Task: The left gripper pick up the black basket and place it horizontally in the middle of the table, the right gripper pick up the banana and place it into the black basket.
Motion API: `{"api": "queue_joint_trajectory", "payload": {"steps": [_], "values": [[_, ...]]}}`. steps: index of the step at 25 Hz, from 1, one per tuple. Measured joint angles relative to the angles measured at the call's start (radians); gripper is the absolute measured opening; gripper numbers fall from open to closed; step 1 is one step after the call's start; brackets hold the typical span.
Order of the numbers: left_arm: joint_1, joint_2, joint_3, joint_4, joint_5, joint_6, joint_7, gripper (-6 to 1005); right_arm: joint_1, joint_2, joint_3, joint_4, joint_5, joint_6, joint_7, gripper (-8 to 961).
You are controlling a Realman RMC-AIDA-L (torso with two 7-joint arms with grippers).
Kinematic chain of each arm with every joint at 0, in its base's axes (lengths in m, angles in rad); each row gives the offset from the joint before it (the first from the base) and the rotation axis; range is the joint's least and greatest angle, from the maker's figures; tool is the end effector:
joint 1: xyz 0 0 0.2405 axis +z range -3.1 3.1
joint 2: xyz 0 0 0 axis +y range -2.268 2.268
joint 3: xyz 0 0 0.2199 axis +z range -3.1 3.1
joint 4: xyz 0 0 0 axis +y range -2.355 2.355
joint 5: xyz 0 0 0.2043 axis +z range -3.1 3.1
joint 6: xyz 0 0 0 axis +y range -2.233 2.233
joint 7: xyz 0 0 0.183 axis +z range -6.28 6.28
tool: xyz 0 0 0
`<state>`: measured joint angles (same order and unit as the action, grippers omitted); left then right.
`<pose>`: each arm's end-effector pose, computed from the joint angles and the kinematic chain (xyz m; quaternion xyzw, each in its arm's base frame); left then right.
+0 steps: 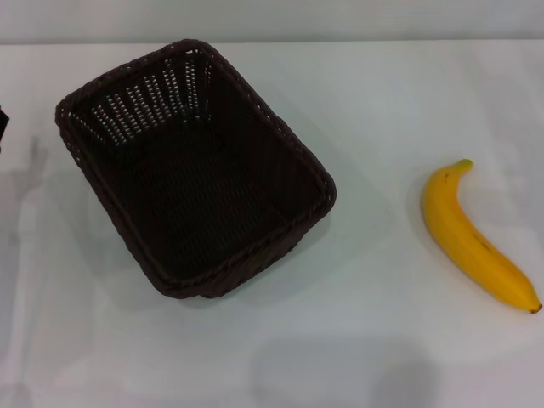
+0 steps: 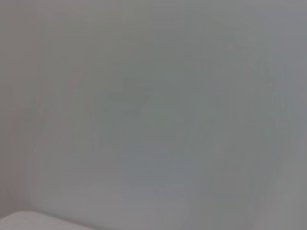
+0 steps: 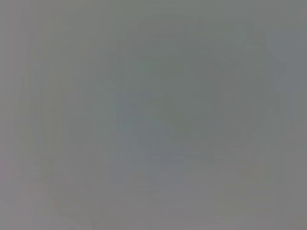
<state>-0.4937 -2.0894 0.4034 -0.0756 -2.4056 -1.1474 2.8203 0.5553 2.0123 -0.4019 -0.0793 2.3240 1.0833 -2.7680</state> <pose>-0.3425 0.3468 0.0322 -0.5718 -0.3672 -0.3198 0.6603 0.3274 0.3922 0.0959 -0.5997 0.2790 0.3168 0.6799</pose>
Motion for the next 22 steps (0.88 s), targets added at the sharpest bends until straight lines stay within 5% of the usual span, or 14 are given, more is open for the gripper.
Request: {"api": "queue_joint_trajectory", "payload": {"steps": [15, 22], "values": [[0.043, -0.001, 0.0, -0.051, -0.001, -0.19, -0.007, 874, -0.033, -0.006, -0.011, -0.045, 0.0, -0.011, 0.003, 842], [0.028, 0.011, 0.016, 0.073, 0.04, -0.119, -0.195, 874, -0.036, -0.006, -0.013, -0.05, -0.008, -0.01, 0.006, 842]]}}
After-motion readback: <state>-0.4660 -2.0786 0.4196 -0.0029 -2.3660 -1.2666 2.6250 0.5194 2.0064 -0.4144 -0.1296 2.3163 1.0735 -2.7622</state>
